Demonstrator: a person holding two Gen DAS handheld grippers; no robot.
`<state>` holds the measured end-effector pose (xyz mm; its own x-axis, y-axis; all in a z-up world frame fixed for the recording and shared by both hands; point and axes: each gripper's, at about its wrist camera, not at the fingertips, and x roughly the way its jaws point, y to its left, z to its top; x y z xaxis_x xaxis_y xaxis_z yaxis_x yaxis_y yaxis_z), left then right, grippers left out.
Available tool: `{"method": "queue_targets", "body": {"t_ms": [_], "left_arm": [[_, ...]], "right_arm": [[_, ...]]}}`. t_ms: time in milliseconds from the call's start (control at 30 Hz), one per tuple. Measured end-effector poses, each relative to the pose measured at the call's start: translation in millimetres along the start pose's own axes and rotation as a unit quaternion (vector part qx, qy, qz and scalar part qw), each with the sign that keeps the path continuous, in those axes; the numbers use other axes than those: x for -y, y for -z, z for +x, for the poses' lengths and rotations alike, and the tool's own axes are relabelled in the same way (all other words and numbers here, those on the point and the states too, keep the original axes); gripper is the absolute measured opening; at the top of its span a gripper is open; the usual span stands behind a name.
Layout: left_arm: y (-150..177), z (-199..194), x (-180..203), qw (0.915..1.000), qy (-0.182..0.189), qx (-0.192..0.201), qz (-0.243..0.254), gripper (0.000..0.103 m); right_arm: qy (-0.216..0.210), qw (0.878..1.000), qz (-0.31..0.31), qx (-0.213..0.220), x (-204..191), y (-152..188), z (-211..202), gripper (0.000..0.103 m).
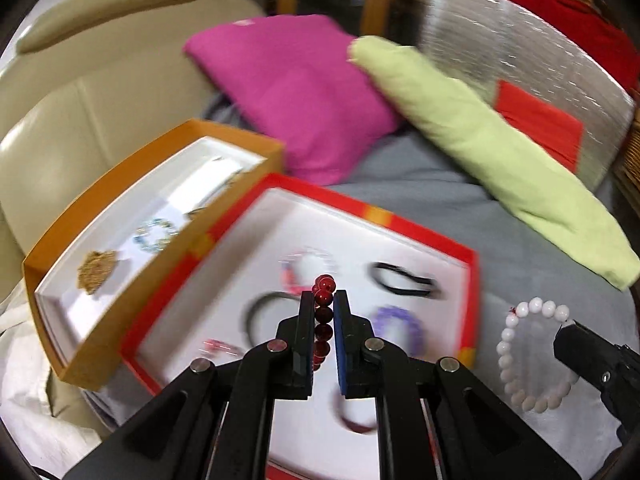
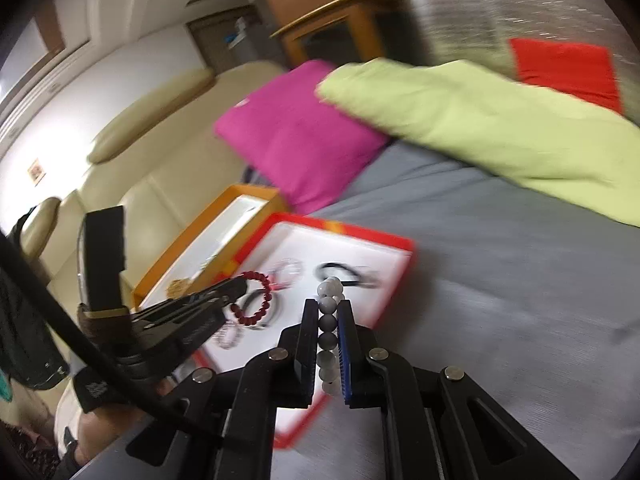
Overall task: Organize jewelry
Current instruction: 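Carry the red and white beaded bracelets over the red-rimmed tray, then lower both bracelets into the tray and open both grippers, then withdraw both open grippers from the tray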
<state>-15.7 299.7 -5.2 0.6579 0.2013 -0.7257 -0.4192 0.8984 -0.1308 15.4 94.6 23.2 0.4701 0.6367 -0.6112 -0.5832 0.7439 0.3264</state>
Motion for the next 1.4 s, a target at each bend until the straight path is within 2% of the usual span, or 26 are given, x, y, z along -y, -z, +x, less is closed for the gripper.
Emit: {"method": "queue_targets", "body": {"t_ms": [167,300,467,600,667,700,733,767,800,833,867,900,933,1000,1200,1300,1400], "left_arm": [[1,32,-38,0.9991,-0.014,-0.027,-0.028,0.009],[4,45,-44,0.9987,-0.009,-0.037,-0.033,0.009],[5,65,-46,0.9976,-0.017,-0.059,-0.031,0.01],[4,66,-44,0.9974,-0.029,-0.06,-0.027,0.01],[4,60,-44,0.9976,-0.029,-0.055,-0.03,0.015],[4,58,-44,0.9979,-0.028,-0.052,-0.029,0.024],[4,53,-43,0.9981,-0.031,-0.046,-0.027,0.039],[4,47,-42,0.9982,-0.039,-0.039,-0.024,0.047],[4,42,-41,0.9983,-0.044,-0.032,-0.022,0.061],[5,34,-39,0.9984,-0.049,-0.021,-0.019,0.067],[5,28,-37,0.9984,-0.051,-0.015,-0.016,0.067],[5,20,-35,0.9985,-0.052,-0.01,-0.013,0.067],[7,12,-34,0.9984,-0.056,-0.005,-0.01,0.069],[11,-3,-30,0.9972,-0.074,0.007,-0.007,0.076],[31,-41,-21,0.9972,-0.074,0.012,-0.009,0.078],[40,-58,-16,0.9965,-0.08,0.021,-0.014,0.088],[49,-76,-14,0.9959,-0.082,0.032,-0.019,0.096]], "right_arm": [[-0.035,0.999,-0.005,-0.039,-25,-7,56,0.01],[-0.041,0.997,-0.006,-0.066,-28,-6,92,0.01],[-0.001,0.996,-0.006,-0.093,-15,-7,128,0.01],[0.019,0.994,-0.015,-0.103,-11,-8,137,0.012],[0.027,0.995,-0.01,-0.099,-7,-9,135,0.013],[0.028,0.995,-0.007,-0.098,-6,-9,134,0.014],[0.03,0.995,-0.008,-0.095,-5,-9,130,0.02],[0.031,0.995,-0.01,-0.093,-5,-10,127,0.023],[0.035,0.995,-0.015,-0.087,-5,-10,120,0.031],[0.039,0.996,-0.019,-0.082,-6,-9,113,0.044],[0.042,0.996,-0.022,-0.078,-6,-9,107,0.054],[0.05,0.996,-0.027,-0.069,-6,-8,96,0.073],[0.057,0.996,-0.036,-0.06,-8,-6,87,0.08],[0.08,0.993,-0.074,-0.043,-14,2,62,0.084],[0.108,0.985,-0.126,-0.045,-21,31,11,0.098],[0.11,0.985,-0.13,-0.037,-24,40,-11,0.103],[0.115,0.983,-0.141,-0.036,-30,46,-23,0.103]]}}
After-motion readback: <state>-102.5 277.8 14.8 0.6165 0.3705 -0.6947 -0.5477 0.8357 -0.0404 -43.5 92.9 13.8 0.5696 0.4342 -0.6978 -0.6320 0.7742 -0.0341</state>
